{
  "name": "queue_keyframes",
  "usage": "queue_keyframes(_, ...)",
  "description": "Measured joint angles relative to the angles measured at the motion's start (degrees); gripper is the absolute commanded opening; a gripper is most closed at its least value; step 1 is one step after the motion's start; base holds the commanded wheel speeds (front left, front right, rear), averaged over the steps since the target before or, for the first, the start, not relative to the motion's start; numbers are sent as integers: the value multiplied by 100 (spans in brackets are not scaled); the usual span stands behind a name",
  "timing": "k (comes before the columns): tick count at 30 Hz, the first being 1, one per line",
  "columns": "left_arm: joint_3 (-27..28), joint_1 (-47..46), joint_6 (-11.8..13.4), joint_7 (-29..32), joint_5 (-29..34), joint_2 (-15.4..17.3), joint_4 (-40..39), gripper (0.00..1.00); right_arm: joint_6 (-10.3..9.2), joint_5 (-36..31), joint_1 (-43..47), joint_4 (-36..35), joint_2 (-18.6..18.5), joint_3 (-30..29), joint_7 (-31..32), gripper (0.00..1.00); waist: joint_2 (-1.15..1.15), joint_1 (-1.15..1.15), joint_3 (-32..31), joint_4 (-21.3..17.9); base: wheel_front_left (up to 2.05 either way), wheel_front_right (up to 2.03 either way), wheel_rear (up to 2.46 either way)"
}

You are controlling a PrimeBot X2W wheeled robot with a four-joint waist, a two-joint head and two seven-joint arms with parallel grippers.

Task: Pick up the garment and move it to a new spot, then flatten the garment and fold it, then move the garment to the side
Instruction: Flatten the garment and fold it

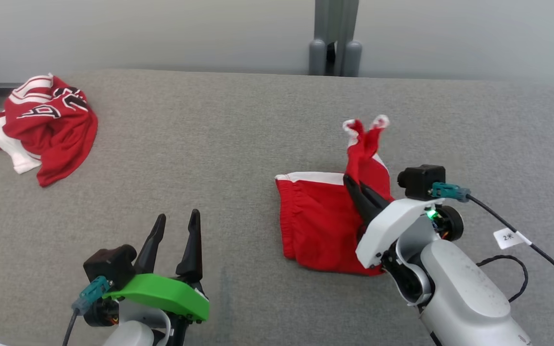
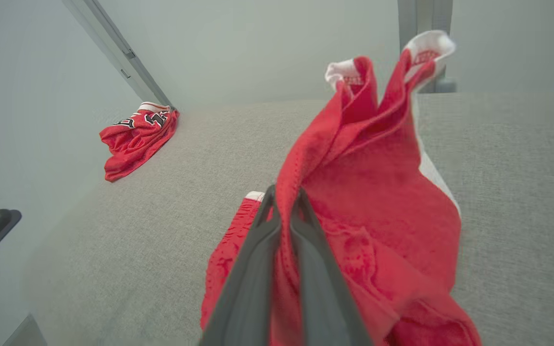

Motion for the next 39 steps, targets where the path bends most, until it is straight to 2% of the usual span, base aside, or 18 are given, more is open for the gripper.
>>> queue_keyframes(11,59,-1,-43,-8,11,-27,13,100,0,-227,15,437,181,520,312,0,0,0,44,555,0,0,0)
queue_keyframes(12,70,-1,-45,-10,15,-29,13,100,0,-243,15,459,192,538,293,14,0,0,60,564,0,0,0)
queue_keyframes(13,84,0,-45,-10,16,-33,13,100,0,-242,15,476,197,568,286,41,0,0,73,563,0,0,0)
queue_keyframes(14,93,2,-45,-11,16,-40,14,100,0,-242,15,479,193,615,257,100,0,0,77,553,0,0,0)
queue_keyframes(26,102,31,-67,-20,42,-120,48,100,0,-89,149,-205,208,945,124,100,0,0,57,209,0,0,0)
queue_keyframes(33,101,50,-83,-29,59,-149,63,100,0,-271,253,-667,58,375,15,100,0,0,22,51,0,0,0)
queue_keyframes(39,47,52,-119,-29,75,-182,73,100,0,-611,252,-756,-259,-143,112,100,0,0,8,103,0,0,0)
